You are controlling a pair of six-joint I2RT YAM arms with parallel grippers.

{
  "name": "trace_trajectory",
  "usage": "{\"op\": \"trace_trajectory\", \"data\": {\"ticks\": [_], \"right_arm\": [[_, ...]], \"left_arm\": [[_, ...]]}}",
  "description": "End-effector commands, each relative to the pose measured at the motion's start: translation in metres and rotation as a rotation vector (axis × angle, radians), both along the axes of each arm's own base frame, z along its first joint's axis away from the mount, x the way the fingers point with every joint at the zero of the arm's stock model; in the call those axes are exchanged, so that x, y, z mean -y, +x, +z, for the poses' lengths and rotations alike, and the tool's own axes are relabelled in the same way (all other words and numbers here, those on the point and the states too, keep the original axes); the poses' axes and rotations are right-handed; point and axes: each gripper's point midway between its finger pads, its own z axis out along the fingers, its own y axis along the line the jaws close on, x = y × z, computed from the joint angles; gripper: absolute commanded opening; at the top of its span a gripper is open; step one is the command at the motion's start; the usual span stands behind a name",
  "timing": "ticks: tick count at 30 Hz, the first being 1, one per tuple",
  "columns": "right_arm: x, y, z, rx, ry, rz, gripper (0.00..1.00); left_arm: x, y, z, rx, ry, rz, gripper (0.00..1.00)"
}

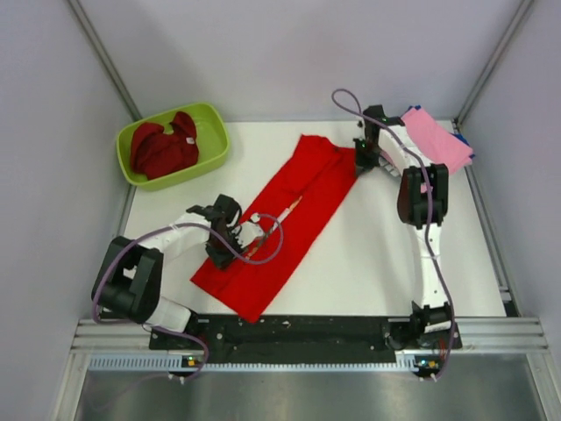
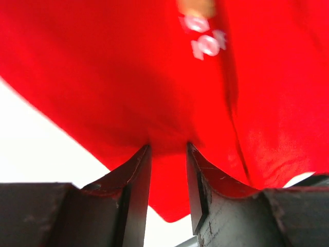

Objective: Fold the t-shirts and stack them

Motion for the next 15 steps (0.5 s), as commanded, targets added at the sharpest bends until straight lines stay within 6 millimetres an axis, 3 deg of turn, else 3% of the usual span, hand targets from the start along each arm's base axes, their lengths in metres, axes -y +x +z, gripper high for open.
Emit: {"op": "trace_trajectory", "data": {"ticks": [1,4,6,8,12,15], "right_arm": [[-0.011,0.071,-0.007,0.143,-0.002,0.032,0.02],[-0.017,0.112,0.009,0.306,0.019,0.034,0.08],[-0.021,0.126,0.025,0.383,0.054,0.047,0.09],[-0.019,0.134,0.049,0.448,0.037,0.078,0.09],[-0.015,0.126,0.126,0.59,-0.009,0.181,0.22],[-0.026,0.098,0.184,0.693,0.019,0.274,0.34]], "left_arm": [[0.056,-0.001,0.007,-0.013,-0.118,-0.205,0.38],[0.093,-0.01,0.009,-0.064,-0.172,-0.31,0.39],[0.116,-0.021,0.014,-0.105,-0.232,-0.37,0.39],[0.123,-0.031,0.025,-0.148,-0.268,-0.394,0.4],[0.111,-0.031,0.056,-0.093,-0.302,-0.406,0.43],[0.096,-0.021,0.08,-0.061,-0.333,-0.351,0.46]]}}
